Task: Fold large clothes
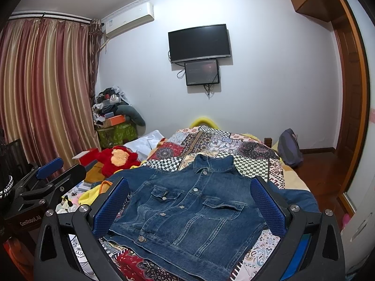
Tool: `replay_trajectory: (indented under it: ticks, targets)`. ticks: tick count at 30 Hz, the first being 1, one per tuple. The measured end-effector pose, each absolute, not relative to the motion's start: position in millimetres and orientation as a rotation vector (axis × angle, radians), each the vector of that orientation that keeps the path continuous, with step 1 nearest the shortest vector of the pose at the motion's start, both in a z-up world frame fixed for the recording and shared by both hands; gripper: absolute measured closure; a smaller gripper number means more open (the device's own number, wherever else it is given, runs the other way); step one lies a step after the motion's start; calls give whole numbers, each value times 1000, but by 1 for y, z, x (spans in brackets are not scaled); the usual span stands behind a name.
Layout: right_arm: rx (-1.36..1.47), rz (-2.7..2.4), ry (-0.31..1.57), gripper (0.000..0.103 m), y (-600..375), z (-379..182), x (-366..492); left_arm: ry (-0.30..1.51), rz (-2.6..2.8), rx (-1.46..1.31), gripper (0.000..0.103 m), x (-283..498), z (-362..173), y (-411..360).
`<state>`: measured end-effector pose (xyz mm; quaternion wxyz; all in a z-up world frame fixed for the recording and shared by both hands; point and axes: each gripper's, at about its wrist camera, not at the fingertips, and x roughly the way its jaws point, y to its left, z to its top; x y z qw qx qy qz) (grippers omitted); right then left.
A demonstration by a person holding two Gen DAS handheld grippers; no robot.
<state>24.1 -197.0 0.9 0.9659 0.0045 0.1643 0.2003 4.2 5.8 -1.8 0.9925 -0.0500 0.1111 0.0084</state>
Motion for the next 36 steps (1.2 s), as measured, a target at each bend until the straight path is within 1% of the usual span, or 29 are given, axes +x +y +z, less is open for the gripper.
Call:
replay_trajectory:
  ticks: [12, 22, 30, 36]
  targets:
    - [12, 407, 345, 0, -193, -1, 26, 225, 16, -99, 0, 5, -3, 5]
    - [-3, 414, 403, 0, -181, -8, 44, 253, 24, -137, 0, 21, -12, 18]
    - [-2, 423, 518, 0, -161, -28, 93, 334, 68, -180, 0, 62, -32, 48]
    - [-24, 428, 553, 0, -143, -37, 144, 404, 126, -223, 0, 108, -49, 90]
